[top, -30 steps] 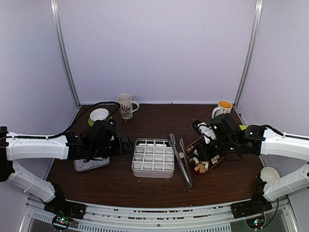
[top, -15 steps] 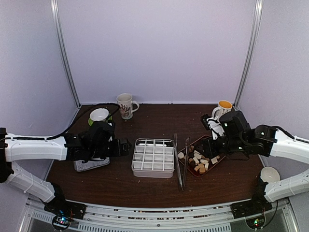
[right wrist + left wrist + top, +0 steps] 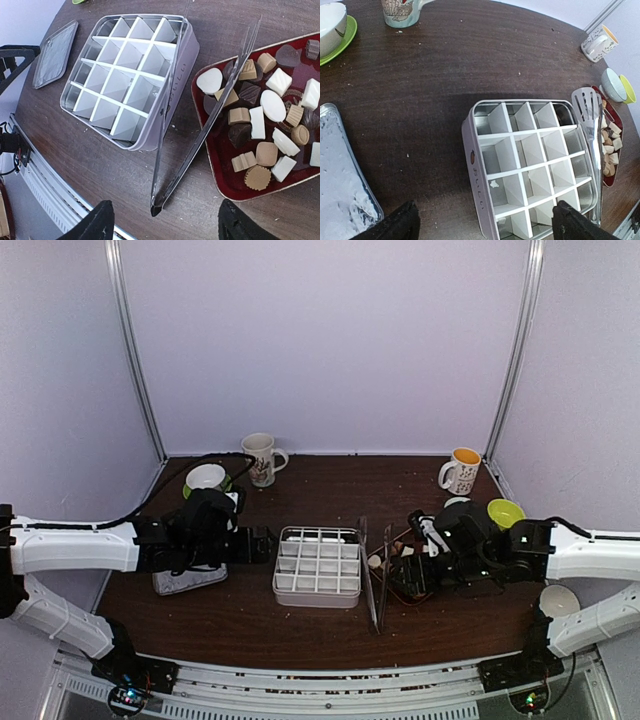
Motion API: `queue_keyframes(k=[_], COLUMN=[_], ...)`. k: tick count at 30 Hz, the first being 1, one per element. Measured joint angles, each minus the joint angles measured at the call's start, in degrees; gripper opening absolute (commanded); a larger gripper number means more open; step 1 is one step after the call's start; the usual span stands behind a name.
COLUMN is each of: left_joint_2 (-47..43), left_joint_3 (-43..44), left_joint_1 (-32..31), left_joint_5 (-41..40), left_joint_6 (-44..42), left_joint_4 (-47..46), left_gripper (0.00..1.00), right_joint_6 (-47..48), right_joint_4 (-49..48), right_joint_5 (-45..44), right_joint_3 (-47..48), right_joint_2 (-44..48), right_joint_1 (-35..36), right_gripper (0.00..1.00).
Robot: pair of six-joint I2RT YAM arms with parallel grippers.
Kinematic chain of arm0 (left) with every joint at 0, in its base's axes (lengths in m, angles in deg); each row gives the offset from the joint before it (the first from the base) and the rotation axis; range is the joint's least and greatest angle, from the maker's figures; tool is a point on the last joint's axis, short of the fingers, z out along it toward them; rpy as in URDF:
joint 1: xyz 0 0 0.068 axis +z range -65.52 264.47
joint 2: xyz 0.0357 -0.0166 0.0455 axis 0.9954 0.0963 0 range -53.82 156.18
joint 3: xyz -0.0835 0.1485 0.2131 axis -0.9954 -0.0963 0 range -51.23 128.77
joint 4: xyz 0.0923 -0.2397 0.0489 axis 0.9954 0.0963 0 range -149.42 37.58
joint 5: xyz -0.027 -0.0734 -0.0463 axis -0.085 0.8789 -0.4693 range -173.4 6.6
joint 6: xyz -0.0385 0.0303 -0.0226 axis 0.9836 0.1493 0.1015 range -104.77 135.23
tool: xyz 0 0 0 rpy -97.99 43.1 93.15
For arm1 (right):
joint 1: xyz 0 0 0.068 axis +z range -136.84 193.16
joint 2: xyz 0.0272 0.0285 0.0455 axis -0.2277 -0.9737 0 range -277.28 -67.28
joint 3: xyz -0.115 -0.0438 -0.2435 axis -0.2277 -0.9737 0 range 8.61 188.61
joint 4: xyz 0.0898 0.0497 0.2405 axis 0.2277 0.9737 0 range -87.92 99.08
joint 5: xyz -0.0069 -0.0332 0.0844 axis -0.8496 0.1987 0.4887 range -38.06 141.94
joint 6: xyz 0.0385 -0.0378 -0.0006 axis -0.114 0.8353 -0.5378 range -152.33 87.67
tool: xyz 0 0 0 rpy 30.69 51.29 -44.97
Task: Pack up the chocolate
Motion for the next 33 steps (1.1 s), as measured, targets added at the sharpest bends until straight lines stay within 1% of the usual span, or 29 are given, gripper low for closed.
queue_keyframes(k=[7,9,11,18,23,29,33], left_joint_2=[0.0,0.0,0.0,0.0,-0.2,-2.0,-2.7], left_joint_3=[0.0,0.0,0.0,0.0,0.0,0.0,0.0], left_joint_1=[0.0,0.0,0.0,0.0,0.0,0.0,0.0], left_joint_5=[0.9,1.0,1.0,1.0,0.9,0.4,-0.2], left_joint_6=[-0.8,-1.0,-1.0,-1.6,-2.0,-2.5,-3.0], left_joint_4=[-0.2,-0.2,-0.2,-0.2,-0.2,-0.1,0.0], left_gripper=[0.94,0.94,0.94,0.94,0.94,0.94,0.94], right_joint_6=[-4.8,-6.0,-7.1,-11.7,-13.5,-14.6,-15.2], right_joint_4=[-3.3,-4.4,-5.6,-11.3,-14.6,-16.9,-17.9], right_joint_5=[-0.2,-0.4,-0.7,-2.7,-3.7,-4.8,-5.4], right_joint_3=[-1.4,-1.9,-2.4,-3.2,-3.2,-3.1,-2.6], right_joint_2=[-2.2,-4.0,-5.8,-11.6,-15.9,-21.3,-24.4], right_joint_1=[0.2,0.7,1.7,4.7,5.6,5.8,6.0], right_gripper=[0.79,0.77,0.73,0.73,0.71,0.64,0.61])
